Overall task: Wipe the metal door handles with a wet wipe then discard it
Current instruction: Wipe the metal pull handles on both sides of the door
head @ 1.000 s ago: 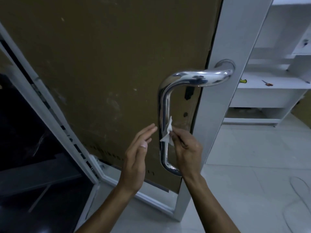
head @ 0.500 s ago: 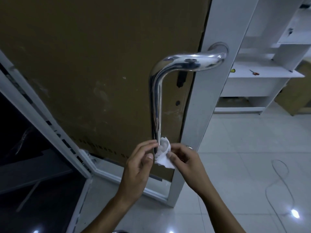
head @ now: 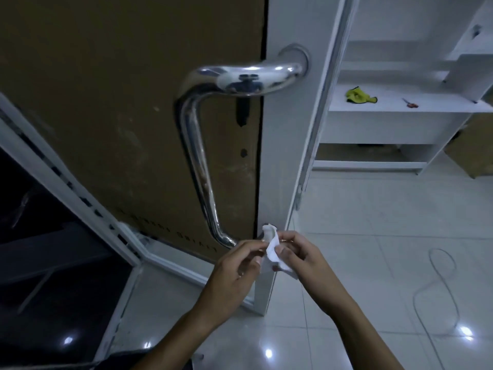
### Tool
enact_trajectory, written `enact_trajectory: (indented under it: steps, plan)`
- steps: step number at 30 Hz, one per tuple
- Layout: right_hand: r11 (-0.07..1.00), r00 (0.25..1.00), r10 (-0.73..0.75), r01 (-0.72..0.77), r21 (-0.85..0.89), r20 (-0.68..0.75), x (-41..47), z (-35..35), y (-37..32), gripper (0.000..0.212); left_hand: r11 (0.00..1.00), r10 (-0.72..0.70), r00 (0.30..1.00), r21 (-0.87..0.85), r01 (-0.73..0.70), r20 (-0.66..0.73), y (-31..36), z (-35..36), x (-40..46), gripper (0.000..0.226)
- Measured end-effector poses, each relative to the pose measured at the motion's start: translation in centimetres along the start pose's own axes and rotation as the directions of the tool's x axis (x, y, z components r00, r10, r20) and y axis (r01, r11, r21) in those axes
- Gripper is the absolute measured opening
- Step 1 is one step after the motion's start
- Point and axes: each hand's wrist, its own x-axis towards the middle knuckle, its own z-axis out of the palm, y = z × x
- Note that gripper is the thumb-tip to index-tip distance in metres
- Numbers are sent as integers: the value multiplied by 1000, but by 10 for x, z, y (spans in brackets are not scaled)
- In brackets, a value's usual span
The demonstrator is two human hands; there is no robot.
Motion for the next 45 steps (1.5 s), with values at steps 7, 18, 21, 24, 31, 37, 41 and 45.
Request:
enact_trajectory:
  steps: [7, 18, 21, 24, 31, 37, 41, 45]
  plan:
    - [998, 990, 52, -46, -45, 130, -1, -72, 20, 12, 998, -63, 998, -16, 63, 6, 6, 72, 11, 30]
    - [987, 986, -32, 57, -147, 166, 37, -145, 48, 9, 972, -229, 957, 4, 234, -178, -7, 134, 33, 29]
    - [980, 988, -60, 85, -179, 140, 58, -150, 54, 9, 977, -179, 953, 69, 201, -245, -6, 139, 45, 30]
    - [969, 985, -92, 122, -214, 143, 82, -151, 56, 10, 971, -74, 931, 187, 148, -356, -4, 138, 60, 29]
    - [933, 972, -163, 207, -295, 169, 143, -144, 52, 12, 902, 162, 849, 425, 80, -503, -16, 136, 87, 30]
    - [900, 958, -212, 269, -342, 195, 181, -140, 48, 11, 801, 355, 770, 597, 41, -530, -27, 144, 89, 24]
    - [873, 927, -261, 346, -345, 271, 200, -138, 43, 12, 754, 406, 731, 653, 71, -548, -29, 155, 93, 26]
    - [855, 874, -279, 414, -312, 397, 216, -141, 40, 14, 734, 389, 676, 654, 183, -626, -29, 170, 105, 29]
